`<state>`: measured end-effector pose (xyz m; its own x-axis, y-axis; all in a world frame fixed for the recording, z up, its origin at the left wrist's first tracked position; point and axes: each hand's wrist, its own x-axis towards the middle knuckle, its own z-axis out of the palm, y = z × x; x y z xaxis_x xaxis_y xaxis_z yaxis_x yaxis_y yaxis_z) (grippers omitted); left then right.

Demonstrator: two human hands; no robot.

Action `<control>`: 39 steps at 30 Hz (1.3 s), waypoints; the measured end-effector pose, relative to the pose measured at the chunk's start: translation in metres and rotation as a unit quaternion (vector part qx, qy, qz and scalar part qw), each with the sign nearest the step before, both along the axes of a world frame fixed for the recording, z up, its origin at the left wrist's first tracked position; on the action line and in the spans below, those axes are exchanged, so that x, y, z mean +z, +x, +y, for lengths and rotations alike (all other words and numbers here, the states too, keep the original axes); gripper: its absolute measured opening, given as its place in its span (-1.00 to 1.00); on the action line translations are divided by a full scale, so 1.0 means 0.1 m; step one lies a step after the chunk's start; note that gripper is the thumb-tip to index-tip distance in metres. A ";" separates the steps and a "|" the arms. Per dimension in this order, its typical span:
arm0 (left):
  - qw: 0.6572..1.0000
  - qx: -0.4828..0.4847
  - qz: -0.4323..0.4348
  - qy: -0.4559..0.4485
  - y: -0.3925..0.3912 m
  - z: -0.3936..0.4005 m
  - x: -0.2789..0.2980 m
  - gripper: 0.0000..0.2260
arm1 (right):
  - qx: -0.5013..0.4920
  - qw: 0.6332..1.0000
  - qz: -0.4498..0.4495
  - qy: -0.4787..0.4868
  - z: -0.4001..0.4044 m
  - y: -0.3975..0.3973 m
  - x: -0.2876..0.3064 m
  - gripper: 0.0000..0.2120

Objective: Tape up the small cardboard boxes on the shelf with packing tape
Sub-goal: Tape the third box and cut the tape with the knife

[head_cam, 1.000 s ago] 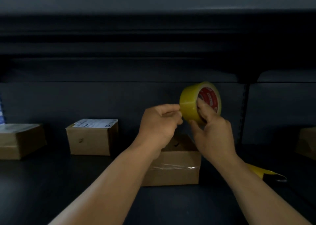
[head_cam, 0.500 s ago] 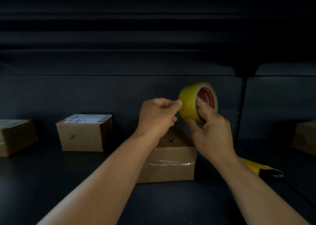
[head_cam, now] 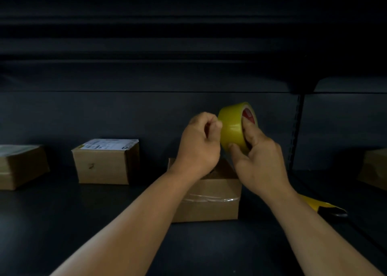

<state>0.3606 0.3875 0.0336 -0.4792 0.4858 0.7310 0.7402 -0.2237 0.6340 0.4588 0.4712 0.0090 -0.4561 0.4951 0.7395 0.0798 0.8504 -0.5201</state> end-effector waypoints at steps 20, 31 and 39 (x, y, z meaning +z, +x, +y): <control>0.992 -0.013 -0.083 -0.091 0.08 -0.01 0.02 -0.74 | -0.006 0.998 0.059 -0.027 0.06 0.02 -0.06 -0.51; 0.993 -0.002 -0.109 -0.049 0.05 -0.03 0.01 -0.87 | -0.002 0.998 0.056 -0.016 0.03 0.02 -0.09 -0.48; 0.979 -0.031 -0.187 -0.069 -0.02 0.10 0.10 -0.92 | 0.014 0.998 0.055 -0.024 0.05 0.01 -0.12 -0.47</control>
